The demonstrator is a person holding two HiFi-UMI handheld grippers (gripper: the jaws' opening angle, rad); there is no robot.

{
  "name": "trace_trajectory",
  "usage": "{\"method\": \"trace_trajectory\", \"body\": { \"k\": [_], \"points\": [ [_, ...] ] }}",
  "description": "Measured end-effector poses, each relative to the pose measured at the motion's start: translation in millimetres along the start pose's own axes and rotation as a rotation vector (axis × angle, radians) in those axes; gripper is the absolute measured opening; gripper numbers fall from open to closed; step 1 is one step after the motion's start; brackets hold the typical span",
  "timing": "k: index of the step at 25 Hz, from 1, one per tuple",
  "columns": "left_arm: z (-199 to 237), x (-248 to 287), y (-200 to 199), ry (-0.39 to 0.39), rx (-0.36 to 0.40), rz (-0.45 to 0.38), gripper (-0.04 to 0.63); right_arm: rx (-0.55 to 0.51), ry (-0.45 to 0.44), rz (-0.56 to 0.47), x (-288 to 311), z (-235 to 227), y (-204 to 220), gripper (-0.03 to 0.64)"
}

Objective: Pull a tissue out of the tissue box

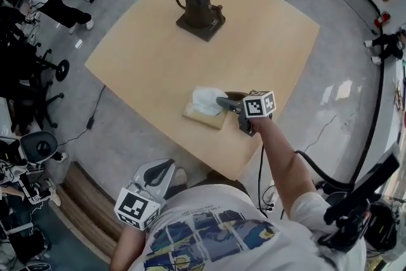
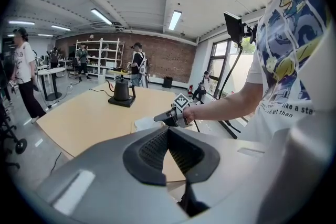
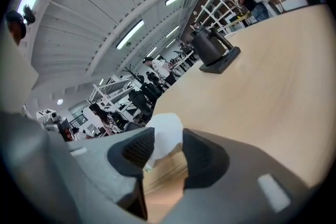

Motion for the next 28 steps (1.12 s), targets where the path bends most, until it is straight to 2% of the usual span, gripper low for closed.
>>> {"method": "trace_trajectory", "body": {
  "k": [15, 28],
  "points": [
    [7, -6, 0, 0.032, 0.023, -0.038, 0.002, -0.296, 0.168, 0.058, -4, 37, -8, 0.006],
    [27, -37, 5, 0.037, 0.037, -0.1, 0.002, -0.505, 0.303, 0.13, 4, 73, -2, 0.003]
  ]
}}
Point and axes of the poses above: the fingertips, and each gripper's own axes: x forward along the fingers, z to its left, y out of its underside, the point moved 4 cm from there along -x, backward along the fingers, and after that the axes turned 8 degrees about -y, right-handed, at the moved point
